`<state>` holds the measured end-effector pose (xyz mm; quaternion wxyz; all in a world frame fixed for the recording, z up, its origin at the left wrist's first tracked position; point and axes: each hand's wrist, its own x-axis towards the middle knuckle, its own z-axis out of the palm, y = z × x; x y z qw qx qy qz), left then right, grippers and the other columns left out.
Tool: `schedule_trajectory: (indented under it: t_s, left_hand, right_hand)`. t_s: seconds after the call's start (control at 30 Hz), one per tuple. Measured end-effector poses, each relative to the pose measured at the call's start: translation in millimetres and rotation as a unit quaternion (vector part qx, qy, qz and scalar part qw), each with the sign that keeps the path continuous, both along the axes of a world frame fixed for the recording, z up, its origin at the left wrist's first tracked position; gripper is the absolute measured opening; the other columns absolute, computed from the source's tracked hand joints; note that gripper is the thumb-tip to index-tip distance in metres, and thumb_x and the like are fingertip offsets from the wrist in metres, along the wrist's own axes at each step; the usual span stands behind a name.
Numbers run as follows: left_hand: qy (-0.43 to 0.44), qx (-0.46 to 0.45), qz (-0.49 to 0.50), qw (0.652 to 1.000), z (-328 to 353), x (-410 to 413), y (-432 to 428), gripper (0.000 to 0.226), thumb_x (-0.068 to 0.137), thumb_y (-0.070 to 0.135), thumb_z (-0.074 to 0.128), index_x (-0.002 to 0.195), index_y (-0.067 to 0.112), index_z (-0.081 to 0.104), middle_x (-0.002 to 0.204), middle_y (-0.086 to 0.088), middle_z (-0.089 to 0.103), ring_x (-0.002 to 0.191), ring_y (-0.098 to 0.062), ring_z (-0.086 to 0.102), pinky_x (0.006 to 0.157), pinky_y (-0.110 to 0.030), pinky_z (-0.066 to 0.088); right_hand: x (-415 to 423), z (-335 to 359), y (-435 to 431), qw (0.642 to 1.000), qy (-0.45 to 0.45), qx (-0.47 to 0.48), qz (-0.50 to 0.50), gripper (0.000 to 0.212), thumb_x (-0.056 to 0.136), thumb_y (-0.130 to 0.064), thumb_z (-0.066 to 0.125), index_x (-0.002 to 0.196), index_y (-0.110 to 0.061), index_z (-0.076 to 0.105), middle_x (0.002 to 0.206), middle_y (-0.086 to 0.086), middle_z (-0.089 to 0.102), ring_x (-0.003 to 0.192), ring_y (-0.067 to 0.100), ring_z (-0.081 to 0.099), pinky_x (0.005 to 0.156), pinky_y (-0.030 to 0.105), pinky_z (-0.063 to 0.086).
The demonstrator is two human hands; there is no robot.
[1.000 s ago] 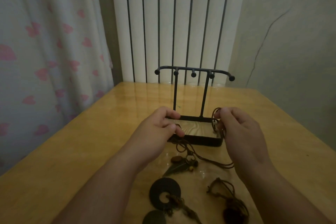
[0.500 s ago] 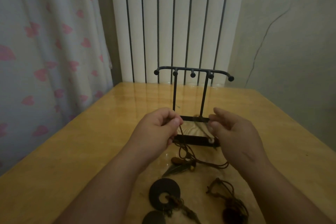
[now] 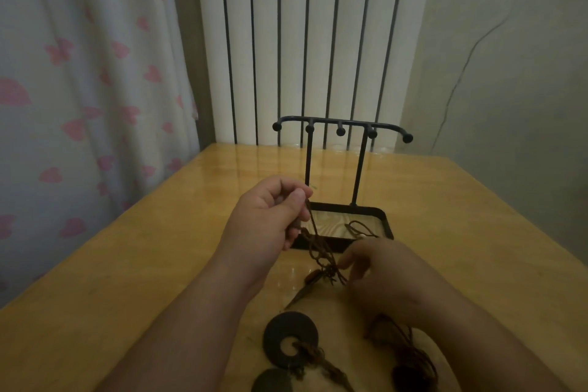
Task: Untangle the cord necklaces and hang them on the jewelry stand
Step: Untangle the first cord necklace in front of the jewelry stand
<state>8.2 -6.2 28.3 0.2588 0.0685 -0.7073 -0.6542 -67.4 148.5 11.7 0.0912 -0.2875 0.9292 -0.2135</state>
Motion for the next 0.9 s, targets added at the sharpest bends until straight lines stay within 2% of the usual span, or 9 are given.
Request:
schedule_trajectory:
  t_s: [0.13, 0.27, 0.33, 0.43, 0.53, 0.63, 0.7, 0.8, 0.9]
  left_hand:
    - [-0.003, -0.021, 0.041, 0.999, -3.1, -2.1, -1.8, 0.022, 0.099, 0.016, 0.052, 0.09, 0.025, 0.07, 0.078, 0.01, 0.065, 0.079, -0.012, 0.058, 0.07, -0.029, 0.046]
    - [-0.016, 0.055, 0.051, 0.997, -3.6, -5.4, 0.4, 0.023, 0.103, 0.016, 0.046, 0.092, 0.017, 0.066, 0.097, -0.002, 0.072, 0.095, -0.023, 0.07, 0.088, -0.045, 0.057]
    - [-0.016, 0.108, 0.024, 0.994, -0.8, -5.5, 3.7, 0.021, 0.105, 0.017, 0.041, 0.096, 0.013, 0.06, 0.098, -0.01, 0.072, 0.086, -0.025, 0.074, 0.082, -0.048, 0.06]
    - [-0.021, 0.074, 0.027, 0.997, -1.4, -4.8, 4.2, 0.018, 0.105, 0.019, 0.042, 0.101, 0.015, 0.059, 0.09, -0.008, 0.068, 0.068, -0.018, 0.068, 0.064, -0.036, 0.059]
    - [-0.026, 0.044, 0.042, 0.998, -3.5, -5.6, 2.8, 0.017, 0.104, 0.02, 0.043, 0.103, 0.017, 0.06, 0.08, -0.003, 0.064, 0.061, -0.012, 0.062, 0.06, -0.029, 0.055]
    - [-0.028, 0.06, 0.029, 0.997, -4.0, -6.4, 4.3, 0.017, 0.104, 0.019, 0.044, 0.102, 0.016, 0.061, 0.079, -0.005, 0.064, 0.064, -0.016, 0.065, 0.069, -0.038, 0.059]
    - [-0.027, 0.068, 0.016, 0.997, -4.6, -6.4, 5.0, 0.017, 0.104, 0.019, 0.044, 0.102, 0.014, 0.06, 0.081, -0.008, 0.064, 0.067, -0.019, 0.066, 0.071, -0.041, 0.06]
    - [-0.022, 0.07, 0.011, 0.997, -5.6, -6.4, 4.9, 0.016, 0.103, 0.018, 0.045, 0.103, 0.012, 0.06, 0.082, -0.009, 0.065, 0.07, -0.02, 0.068, 0.071, -0.039, 0.06]
    - [-0.02, 0.07, 0.012, 0.997, -6.8, -6.7, 5.3, 0.016, 0.103, 0.018, 0.045, 0.105, 0.013, 0.06, 0.083, -0.009, 0.066, 0.073, -0.022, 0.07, 0.074, -0.041, 0.06]
  right_hand:
    - [-1.9, -1.0, 4.0, 0.999, 0.005, -0.043, -0.009, 0.015, 0.092, -0.024, 0.063, 0.096, -0.038, 0.066, 0.094, -0.017, 0.059, 0.086, 0.002, 0.056, 0.071, 0.016, 0.05]
    - [-2.7, 2.8, 5.2, 0.97, 0.02, -0.237, -0.049, 0.012, 0.096, -0.023, 0.056, 0.091, -0.031, 0.064, 0.089, -0.011, 0.064, 0.079, 0.003, 0.057, 0.062, 0.018, 0.044]
    - [-1.9, 7.5, 5.0, 0.933, -0.029, -0.35, -0.078, 0.013, 0.098, -0.021, 0.053, 0.095, -0.026, 0.065, 0.082, -0.006, 0.068, 0.067, 0.0, 0.058, 0.054, 0.015, 0.041]
    - [0.5, 12.9, 6.4, 0.896, -0.1, -0.419, -0.105, 0.017, 0.099, -0.017, 0.051, 0.094, -0.022, 0.065, 0.075, 0.001, 0.065, 0.058, 0.005, 0.053, 0.047, 0.018, 0.04]
    - [1.4, 14.3, 7.7, 0.921, -0.119, -0.363, -0.076, 0.017, 0.094, -0.011, 0.052, 0.093, -0.021, 0.066, 0.088, 0.001, 0.064, 0.073, 0.01, 0.053, 0.055, 0.02, 0.039]
    - [5.1, 11.1, 5.5, 0.956, -0.144, -0.255, 0.014, 0.019, 0.087, -0.02, 0.066, 0.101, -0.033, 0.063, 0.105, -0.006, 0.061, 0.094, 0.009, 0.057, 0.073, 0.023, 0.049]
    - [5.6, 6.6, 3.2, 0.974, -0.13, -0.181, 0.037, 0.028, 0.079, -0.035, 0.075, 0.104, -0.041, 0.062, 0.105, -0.013, 0.058, 0.096, 0.005, 0.056, 0.081, 0.026, 0.049]
    - [8.0, 2.8, -1.5, 0.988, -0.095, -0.117, 0.032, 0.04, 0.072, -0.043, 0.081, 0.104, -0.048, 0.058, 0.102, -0.022, 0.051, 0.094, -0.001, 0.049, 0.08, 0.021, 0.045]
    - [11.3, -0.8, -5.5, 0.993, -0.03, -0.118, 0.014, 0.031, 0.074, -0.046, 0.079, 0.095, -0.05, 0.056, 0.1, -0.024, 0.049, 0.101, -0.002, 0.047, 0.088, 0.024, 0.046]
